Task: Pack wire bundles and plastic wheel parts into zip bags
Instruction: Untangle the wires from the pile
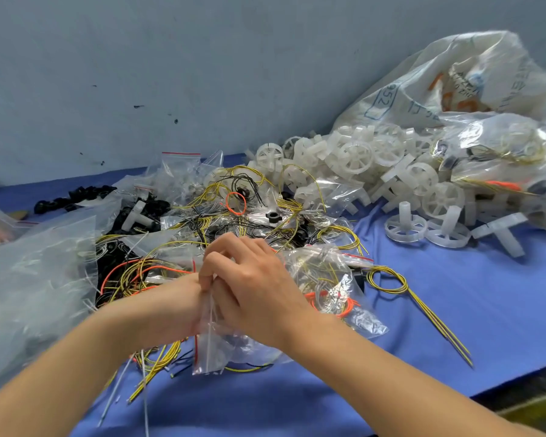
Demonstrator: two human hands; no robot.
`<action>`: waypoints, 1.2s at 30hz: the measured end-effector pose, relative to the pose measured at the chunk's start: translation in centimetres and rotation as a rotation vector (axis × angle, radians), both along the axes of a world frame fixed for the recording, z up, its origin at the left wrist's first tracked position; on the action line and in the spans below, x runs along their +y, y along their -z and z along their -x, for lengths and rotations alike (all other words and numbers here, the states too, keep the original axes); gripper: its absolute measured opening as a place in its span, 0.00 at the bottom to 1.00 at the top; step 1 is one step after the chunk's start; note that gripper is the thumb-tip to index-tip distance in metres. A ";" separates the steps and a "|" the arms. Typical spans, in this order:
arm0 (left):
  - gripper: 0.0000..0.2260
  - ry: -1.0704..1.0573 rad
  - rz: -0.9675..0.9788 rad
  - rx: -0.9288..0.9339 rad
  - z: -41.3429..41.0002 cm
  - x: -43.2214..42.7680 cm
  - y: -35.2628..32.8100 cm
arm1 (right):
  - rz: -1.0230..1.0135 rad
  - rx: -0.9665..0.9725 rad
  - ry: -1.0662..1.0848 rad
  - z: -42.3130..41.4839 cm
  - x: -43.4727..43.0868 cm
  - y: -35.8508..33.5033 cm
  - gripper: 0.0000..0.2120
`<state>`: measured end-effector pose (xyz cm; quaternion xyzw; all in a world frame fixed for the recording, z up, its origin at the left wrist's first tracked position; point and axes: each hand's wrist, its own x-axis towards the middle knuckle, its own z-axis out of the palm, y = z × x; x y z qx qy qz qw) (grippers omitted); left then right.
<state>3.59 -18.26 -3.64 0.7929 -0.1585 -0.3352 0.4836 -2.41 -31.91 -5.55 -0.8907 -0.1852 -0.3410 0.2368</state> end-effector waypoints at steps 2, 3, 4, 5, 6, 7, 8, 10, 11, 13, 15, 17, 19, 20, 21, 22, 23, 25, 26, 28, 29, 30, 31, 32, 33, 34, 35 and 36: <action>0.12 0.019 0.039 0.105 -0.3 0.8 -0.4 | 0.044 0.037 -0.011 -0.2 -0.1 0.3 0.11; 0.13 0.028 0.076 0.160 -0.5 1.4 -0.6 | 0.072 0.058 -0.019 -0.3 -0.2 0.6 0.12; 0.14 0.054 0.085 0.206 -1.1 2.2 -0.9 | 0.101 0.078 -0.025 -0.3 -0.2 0.8 0.13; 0.15 0.077 0.080 0.210 -1.6 3.1 -1.1 | 0.125 0.097 -0.031 -0.4 -0.2 0.9 0.13; 0.17 0.078 0.076 0.198 -2.2 4.0 -1.3 | 0.142 0.113 -0.040 -0.5 -0.2 1.0 0.13; 0.18 0.052 0.071 0.163 -2.9 4.8 -1.5 | 0.150 0.127 -0.052 -0.6 -0.2 0.9 0.13; 0.19 0.006 0.082 0.122 -3.5 5.1 -1.8 | 0.143 0.134 -0.062 -0.8 -0.3 0.6 0.13; 0.18 -0.078 0.141 0.033 -4.3 5.2 -2.5 | 0.053 0.129 -0.065 -1.2 -0.9 -0.3 0.16; 0.16 -0.113 0.169 -0.009 -4.7 4.9 -2.7 | -0.035 0.118 -0.047 -1.4 -1.4 -0.8 0.16; 0.13 -0.161 0.201 -0.077 -5.2 3.6 -3.3 | -0.225 0.124 0.022 -1.8 -3.1 -1.9 0.14; 0.11 -0.169 0.215 -0.115 -5.7 1.7 -3.5 | -0.342 0.211 0.094 -2.1 -5.2 -2.6 0.14; 0.10 -0.167 0.219 -0.131 -6.1 -0.7 -3.7 | -0.378 0.321 0.169 -2.4 -7.3 -2.8 0.13; 0.09 -0.165 0.215 -0.153 -6.6 -3.5 -3.6 | -0.344 0.405 0.275 -2.5 -9.4 -2.7 0.13; 0.09 -0.152 0.201 -0.169 -7.0 -5.0 -3.6 | -0.307 0.442 0.324 -2.4 -10.3 -2.7 0.14; 0.08 -0.138 0.179 -0.196 -7.4 -6.5 -3.4 | -0.262 0.475 0.368 -2.4 -11.1 -2.6 0.14; 0.08 -0.125 0.152 -0.230 -7.9 -8.0 -3.1 | -0.215 0.500 0.408 -2.4 -11.8 -2.5 0.14; 0.09 -0.111 0.125 -0.265 -8.4 -9.5 -2.7 | -0.177 0.516 0.445 -2.4 -12.5 -2.4 0.15; 0.09 -0.082 0.074 -0.327 -9.3 -12.4 -1.7 | -0.161 0.545 0.491 -2.5 -13.6 -2.2 0.15; 0.10 -0.065 0.045 -0.358 -9.6 -13.8 -1.3 | -0.171 0.563 0.500 -2.6 -14.1 -2.2 0.15; 0.12 -0.029 -0.036 -0.452 -10.3 -16.6 -0.4 | -0.201 0.606 0.519 -2.8 -15.1 -2.1 0.15; 0.12 -0.014 -0.079 -0.519 -10.5 -17.9 0.0 | -0.220 0.628 0.534 -2.9 -15.7 -2.1 0.16; 0.13 -0.002 -0.111 -0.593 -10.7 -19.1 0.4 | -0.238 0.649 0.550 -2.9 -16.2 -2.0 0.16; 0.13 0.008 -0.137 -0.671 -10.8 -20.4 0.8 | -0.253 0.671 0.563 -2.9 -16.7 -1.9 0.16; 0.13 0.014 -0.163 -0.748 -10.8 -21.5 1.2 | -0.264 0.692 0.574 -2.9 -17.3 -1.8 0.16; 0.14 0.018 -0.189 -0.819 -10.8 -22.6 1.6 | -0.275 0.707 0.584 -2.9 -17.8 -1.7 0.16; 0.17 0.022 -0.226 -0.890 -10.7 -23.6 2.1 | -0.287 0.715 0.596 -2.8 -18.2 -1.6 0.16; 0.22 0.029 -0.277 -0.975 -10.7 -24.5 2.7 | -0.303 0.717 0.610 -2.7 -18.7 -1.5 0.16; 0.28 0.041 -0.336 -1.076 -10.5 -25.4 3.2 | -0.319 0.715 0.626 -2.6 -19.1 -1.4 0.16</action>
